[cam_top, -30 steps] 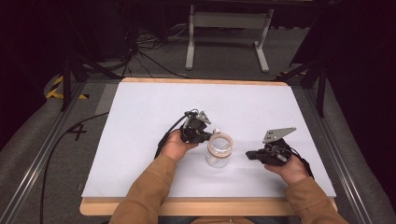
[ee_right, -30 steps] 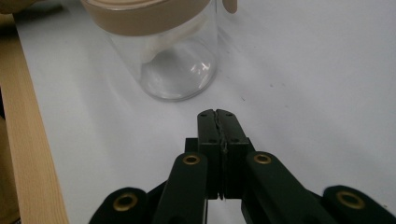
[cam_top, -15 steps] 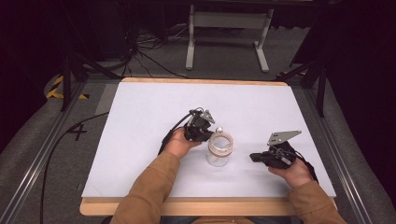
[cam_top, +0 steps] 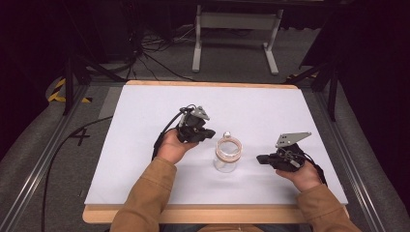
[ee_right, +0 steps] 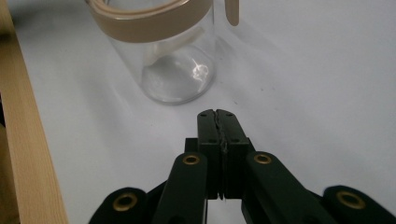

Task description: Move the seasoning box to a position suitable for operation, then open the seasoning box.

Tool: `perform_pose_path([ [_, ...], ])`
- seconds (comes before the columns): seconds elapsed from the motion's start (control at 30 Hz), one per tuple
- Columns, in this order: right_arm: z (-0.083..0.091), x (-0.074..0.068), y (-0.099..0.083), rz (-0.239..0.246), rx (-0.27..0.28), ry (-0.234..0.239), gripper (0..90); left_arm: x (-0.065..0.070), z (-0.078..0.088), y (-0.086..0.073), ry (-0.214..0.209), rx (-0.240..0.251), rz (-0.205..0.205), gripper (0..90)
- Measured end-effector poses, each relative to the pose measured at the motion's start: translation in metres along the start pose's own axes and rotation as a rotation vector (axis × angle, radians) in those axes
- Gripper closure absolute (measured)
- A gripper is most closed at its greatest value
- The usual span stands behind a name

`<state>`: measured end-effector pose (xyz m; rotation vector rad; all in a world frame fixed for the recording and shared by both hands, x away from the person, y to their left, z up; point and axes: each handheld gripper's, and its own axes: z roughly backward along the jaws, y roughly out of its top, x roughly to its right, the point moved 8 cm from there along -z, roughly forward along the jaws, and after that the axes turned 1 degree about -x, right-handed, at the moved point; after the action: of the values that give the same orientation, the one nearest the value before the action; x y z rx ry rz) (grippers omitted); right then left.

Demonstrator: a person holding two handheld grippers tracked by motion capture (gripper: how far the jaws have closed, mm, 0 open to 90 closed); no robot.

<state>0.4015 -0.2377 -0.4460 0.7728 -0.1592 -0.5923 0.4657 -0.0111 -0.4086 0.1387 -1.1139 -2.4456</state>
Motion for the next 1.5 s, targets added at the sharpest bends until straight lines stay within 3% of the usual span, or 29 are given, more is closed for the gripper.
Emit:
perform_pose_path([
  [0.13, -0.001, -0.001, 0.003, 0.008, 0.003, 0.005, 89.4, 0.007, 0.019, 0.011, -0.003, 0.073, 0.01, 89.2],
  [0.27, -0.002, -0.001, 0.004, 0.008, 0.003, 0.007, 89.4, 0.014, 0.023, 0.02, -0.007, 0.117, 0.013, 89.2],
  [0.43, -0.001, -0.004, 0.005, 0.015, 0.012, 0.007, 89.4, 0.018, 0.012, 0.025, -0.002, 0.11, -0.002, 89.0],
  [0.67, 0.001, -0.008, 0.003, 0.011, 0.016, 0.011, 89.4, 0.013, -0.014, 0.024, -0.005, 0.105, 0.024, 89.1],
  [0.83, 0.005, -0.008, -0.002, -0.002, 0.02, 0.001, 89.4, 0.013, -0.015, 0.029, -0.044, 0.132, 0.024, 89.1],
  [0.93, 0.006, -0.008, -0.003, -0.003, 0.019, 0.0, 89.4, 0.013, -0.02, 0.029, -0.02, 0.11, -0.002, 89.2],
  [1.4, 0.002, -0.016, -0.002, 0.011, 0.018, 0.009, 89.4, 0.013, -0.031, 0.031, -0.055, 0.126, 0.027, 88.2],
  [1.5, 0.001, -0.017, -0.001, 0.014, 0.02, 0.012, 89.4, 0.013, -0.031, 0.031, -0.036, 0.127, 0.019, 88.3],
])
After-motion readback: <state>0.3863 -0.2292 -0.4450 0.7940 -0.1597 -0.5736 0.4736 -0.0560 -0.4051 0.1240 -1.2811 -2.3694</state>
